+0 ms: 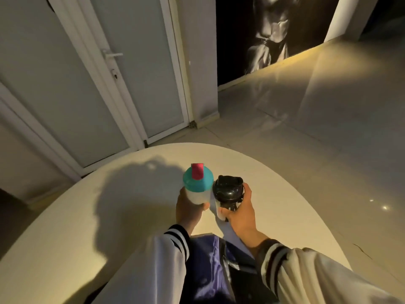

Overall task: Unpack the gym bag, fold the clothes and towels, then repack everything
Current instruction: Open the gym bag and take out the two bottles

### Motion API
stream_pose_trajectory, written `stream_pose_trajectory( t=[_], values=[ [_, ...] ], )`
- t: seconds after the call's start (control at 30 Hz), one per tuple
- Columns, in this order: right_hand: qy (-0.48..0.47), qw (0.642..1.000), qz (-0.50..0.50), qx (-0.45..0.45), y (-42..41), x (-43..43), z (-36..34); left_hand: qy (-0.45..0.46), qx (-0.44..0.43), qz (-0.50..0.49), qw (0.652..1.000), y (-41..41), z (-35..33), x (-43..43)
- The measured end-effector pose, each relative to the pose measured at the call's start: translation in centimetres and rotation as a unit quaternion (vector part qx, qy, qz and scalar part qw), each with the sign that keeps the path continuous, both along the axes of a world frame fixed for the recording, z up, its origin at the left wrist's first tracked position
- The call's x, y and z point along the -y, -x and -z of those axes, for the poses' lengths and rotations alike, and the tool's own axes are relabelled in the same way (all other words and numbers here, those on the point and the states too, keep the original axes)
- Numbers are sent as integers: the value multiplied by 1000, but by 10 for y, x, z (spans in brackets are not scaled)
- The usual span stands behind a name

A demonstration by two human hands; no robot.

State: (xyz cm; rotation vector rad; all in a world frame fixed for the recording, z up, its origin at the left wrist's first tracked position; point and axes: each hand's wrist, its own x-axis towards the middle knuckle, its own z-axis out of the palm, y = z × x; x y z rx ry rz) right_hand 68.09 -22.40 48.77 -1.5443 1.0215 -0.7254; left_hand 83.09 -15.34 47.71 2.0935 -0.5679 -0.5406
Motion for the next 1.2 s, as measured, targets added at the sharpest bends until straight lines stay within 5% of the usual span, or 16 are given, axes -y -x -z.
stream_pose_trajectory(
  t=[0.43,0.73,0.9,1.0,1.2],
  values=[
    [-15,999,22,-20,-72,19,27,26,-62,-59,996,-37,67,-2],
    [-115,989,30,-93,-33,-6,26,38,-115,-182,976,4,38,-14],
    [-114,988,49,-89,41,-29,11,47,-21,-38,998,82,14,-15],
    [-102,988,77,-86,99,-32,-6,94,-77,25,992,153,-21,-6],
    [-119,975,170,-82,265,-35,-19,27,-173,197,965,315,-37,13]
  ],
)
